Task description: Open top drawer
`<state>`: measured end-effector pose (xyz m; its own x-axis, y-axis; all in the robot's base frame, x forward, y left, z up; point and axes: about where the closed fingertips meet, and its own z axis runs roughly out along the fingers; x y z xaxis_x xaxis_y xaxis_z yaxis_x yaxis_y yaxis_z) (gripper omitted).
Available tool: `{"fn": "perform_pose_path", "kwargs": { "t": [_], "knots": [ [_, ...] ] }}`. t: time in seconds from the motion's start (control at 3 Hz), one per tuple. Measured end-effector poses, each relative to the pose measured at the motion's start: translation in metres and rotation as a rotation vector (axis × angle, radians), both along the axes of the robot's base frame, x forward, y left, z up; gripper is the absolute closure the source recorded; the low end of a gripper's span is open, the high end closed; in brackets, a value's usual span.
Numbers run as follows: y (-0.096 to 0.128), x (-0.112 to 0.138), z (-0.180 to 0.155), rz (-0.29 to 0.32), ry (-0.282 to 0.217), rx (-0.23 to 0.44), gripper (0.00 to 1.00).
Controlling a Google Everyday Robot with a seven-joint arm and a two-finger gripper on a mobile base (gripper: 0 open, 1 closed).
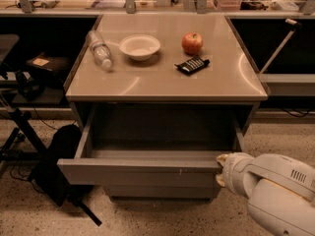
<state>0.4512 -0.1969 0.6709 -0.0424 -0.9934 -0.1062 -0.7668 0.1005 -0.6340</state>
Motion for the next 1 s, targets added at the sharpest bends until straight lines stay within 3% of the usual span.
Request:
{"fn": "perform_pose_path", "kwargs": {
  "t": [1.0],
  "knots": [
    [-0.0013, -0.0091, 0.0001, -0.014, -0.007, -0.003, 1.00]
  ]
}}
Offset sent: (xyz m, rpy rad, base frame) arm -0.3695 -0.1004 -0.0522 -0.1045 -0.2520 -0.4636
